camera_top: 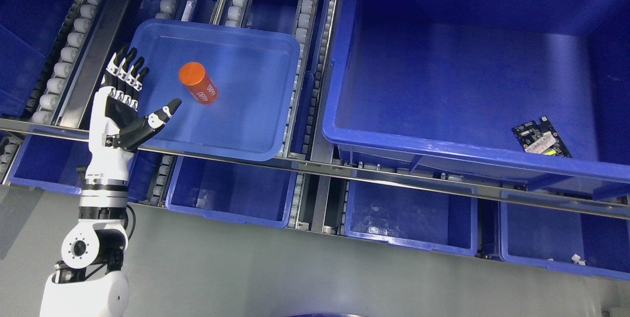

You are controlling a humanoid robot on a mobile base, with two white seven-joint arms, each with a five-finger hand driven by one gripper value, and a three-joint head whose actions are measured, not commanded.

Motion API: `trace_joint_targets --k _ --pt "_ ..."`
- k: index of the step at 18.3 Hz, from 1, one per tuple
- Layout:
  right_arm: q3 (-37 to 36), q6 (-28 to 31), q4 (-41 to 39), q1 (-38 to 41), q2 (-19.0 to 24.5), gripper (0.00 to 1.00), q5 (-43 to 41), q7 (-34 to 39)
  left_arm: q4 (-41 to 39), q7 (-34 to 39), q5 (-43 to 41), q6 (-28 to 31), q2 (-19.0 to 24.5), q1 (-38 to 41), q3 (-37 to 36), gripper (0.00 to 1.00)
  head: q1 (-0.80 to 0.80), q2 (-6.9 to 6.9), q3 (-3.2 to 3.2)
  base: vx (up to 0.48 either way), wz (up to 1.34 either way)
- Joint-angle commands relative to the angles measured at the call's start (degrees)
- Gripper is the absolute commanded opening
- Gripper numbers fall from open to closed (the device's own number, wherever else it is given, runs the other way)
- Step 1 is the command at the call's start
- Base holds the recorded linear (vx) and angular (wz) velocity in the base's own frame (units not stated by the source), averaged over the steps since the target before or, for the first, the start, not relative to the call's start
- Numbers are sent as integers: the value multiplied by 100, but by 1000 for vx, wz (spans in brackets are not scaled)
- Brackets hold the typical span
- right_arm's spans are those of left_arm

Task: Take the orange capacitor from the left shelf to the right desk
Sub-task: 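Reach the left hand toward the orange capacitor in the blue bin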

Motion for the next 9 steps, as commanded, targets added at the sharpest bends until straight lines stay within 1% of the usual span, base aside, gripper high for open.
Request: trace_joint_targets --k 1,4,7,8,9 --pt "-70 -3 -100 114 -100 100 26 -2 -1 1 6 -19 231 147 90 100 0 0 0 0 0" --pt "-70 -3 -100 114 -100 100 26 -2 -1 1 6 -10 379 148 108 100 0 0 0 0 0" --pt "-70 -3 -100 114 -100 100 26 -2 52 -68 -3 68 766 148 239 100 0 0 0 0 0" --pt "-70 -3 -100 114 -100 100 26 -2 78 -252 -3 69 924 156 266 100 0 0 0 0 0" --pt "-70 -3 -100 114 -100 100 26 -2 113 -645 -3 86 1082 156 292 100 0 0 0 0 0"
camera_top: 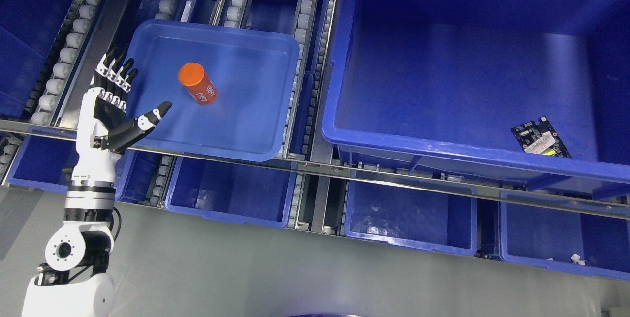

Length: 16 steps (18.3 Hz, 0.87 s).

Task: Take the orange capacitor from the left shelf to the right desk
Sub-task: 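Reach the left hand toward the orange capacitor in the blue bin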

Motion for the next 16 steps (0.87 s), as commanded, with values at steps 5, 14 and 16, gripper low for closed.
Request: trace_joint_targets --k 5,14,16 --pt "-70 -3 -100 114 -100 100 26 -3 431 -1295 -12 593 927 36 239 100 0 0 0 0 0" --pt "-70 -3 -100 114 -100 100 26 -3 1186 -1374 -513 681 874 -824 -94 96 0 0 0 0 0" --pt "-70 -3 -100 114 -100 100 26 -3 1336 -1410 -531 690 866 -948 -226 95 0 0 0 0 0"
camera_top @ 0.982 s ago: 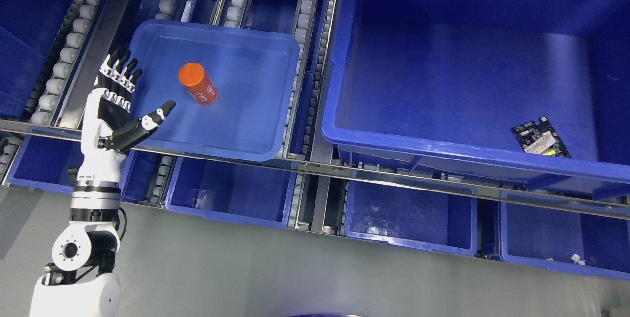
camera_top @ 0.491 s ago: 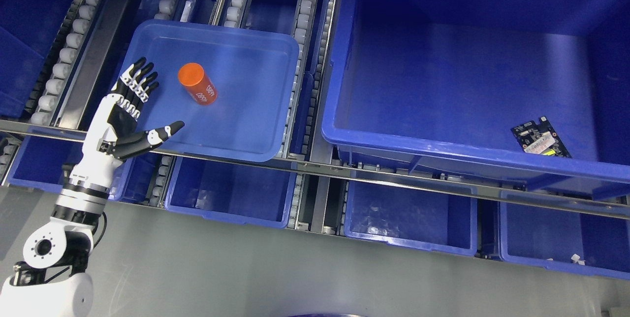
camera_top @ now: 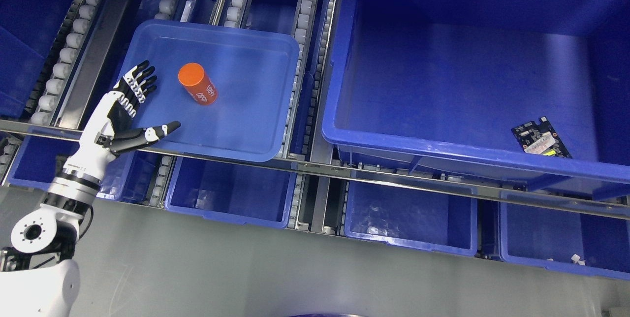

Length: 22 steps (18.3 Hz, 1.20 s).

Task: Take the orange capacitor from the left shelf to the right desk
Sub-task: 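Reach the left hand toward the orange capacitor in the blue bin, then close the left hand around the orange capacitor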

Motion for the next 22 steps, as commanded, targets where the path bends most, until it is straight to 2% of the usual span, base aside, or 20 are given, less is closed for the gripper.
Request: trace_joint_targets --k 1,8,22 --pt "-70 -3 -100 114 -100 100 26 -3 748 -74 -151 79 167 -508 -350 95 0 0 0 0 0" --pt "-70 -3 -100 114 -100 100 26 -3 924 -391 -159 150 123 -570 -631 92 0 0 0 0 0" --pt "-70 -3 -100 114 -100 100 26 -3 1329 -400 -159 123 -211 -992 -631 68 0 0 0 0 0"
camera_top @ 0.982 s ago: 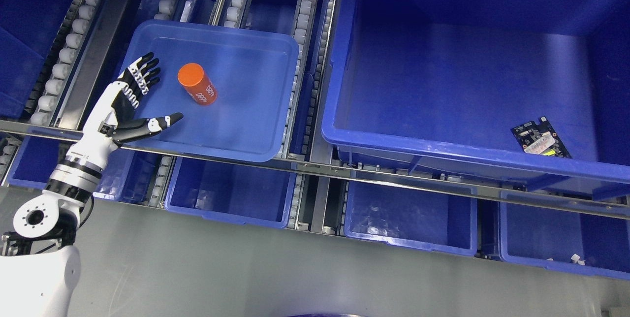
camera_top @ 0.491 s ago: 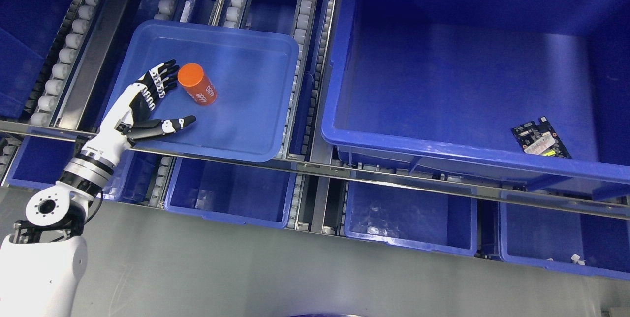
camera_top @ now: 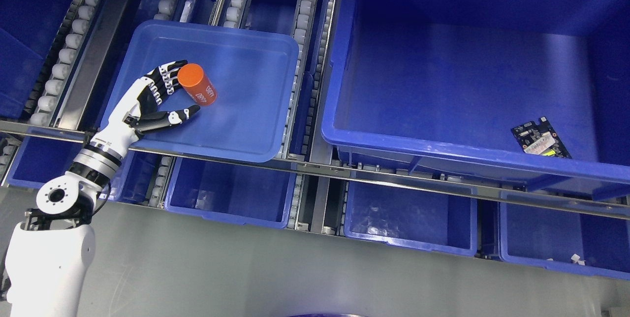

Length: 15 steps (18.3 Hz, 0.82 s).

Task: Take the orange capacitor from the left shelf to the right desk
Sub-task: 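Close the left hand around the orange capacitor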

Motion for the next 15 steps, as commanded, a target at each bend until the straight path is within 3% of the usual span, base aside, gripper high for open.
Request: trace_joint_targets --k 1,12,15 --pt "-70 -3 -100 114 -100 100 26 -3 285 4 7 -58 -201 -106 -93 67 0 0 0 0 0" --pt "-70 -3 -100 114 -100 100 26 -3 285 4 7 -313 -359 -168 56 41 0 0 0 0 0" --pt "-70 -3 -100 114 -100 100 35 -3 293 4 24 -575 -455 -159 196 21 0 0 0 0 0"
